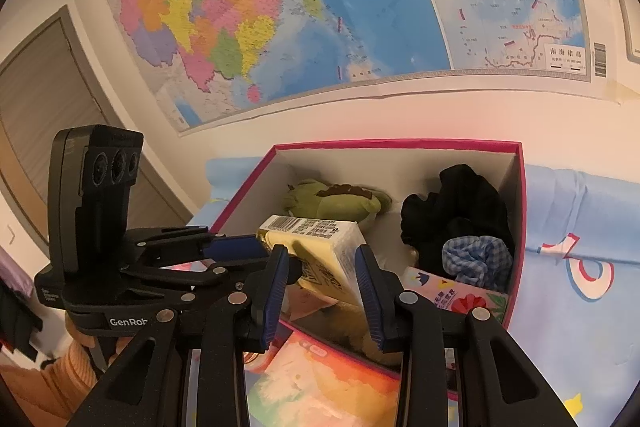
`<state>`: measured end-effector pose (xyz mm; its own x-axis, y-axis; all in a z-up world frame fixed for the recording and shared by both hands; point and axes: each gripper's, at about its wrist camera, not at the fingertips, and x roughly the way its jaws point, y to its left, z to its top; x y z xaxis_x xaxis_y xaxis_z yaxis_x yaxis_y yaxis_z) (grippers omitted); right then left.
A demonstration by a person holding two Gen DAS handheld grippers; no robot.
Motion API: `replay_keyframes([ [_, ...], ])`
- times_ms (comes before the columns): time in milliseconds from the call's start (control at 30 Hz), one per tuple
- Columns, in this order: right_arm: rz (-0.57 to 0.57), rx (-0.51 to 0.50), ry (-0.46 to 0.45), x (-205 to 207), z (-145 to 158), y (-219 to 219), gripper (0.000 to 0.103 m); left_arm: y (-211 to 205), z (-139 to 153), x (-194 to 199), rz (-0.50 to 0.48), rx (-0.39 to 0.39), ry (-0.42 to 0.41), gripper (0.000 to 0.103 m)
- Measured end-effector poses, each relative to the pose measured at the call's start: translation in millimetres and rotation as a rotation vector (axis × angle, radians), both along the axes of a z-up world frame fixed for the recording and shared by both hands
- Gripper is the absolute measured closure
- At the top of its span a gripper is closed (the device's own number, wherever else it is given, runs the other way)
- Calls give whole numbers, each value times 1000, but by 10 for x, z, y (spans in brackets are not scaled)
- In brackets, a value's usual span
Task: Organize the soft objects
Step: 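Lower the soap box into the pink box and open the right gripper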
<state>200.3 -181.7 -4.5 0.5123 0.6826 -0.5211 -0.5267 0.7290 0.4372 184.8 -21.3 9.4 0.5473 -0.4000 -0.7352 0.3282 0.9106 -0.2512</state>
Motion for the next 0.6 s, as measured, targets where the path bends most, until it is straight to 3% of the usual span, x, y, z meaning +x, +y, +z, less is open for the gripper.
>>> replay_keyframes([
  [600,-46,-30,20,137,-77,39,67,-39,-54,194,8,25,33,66],
])
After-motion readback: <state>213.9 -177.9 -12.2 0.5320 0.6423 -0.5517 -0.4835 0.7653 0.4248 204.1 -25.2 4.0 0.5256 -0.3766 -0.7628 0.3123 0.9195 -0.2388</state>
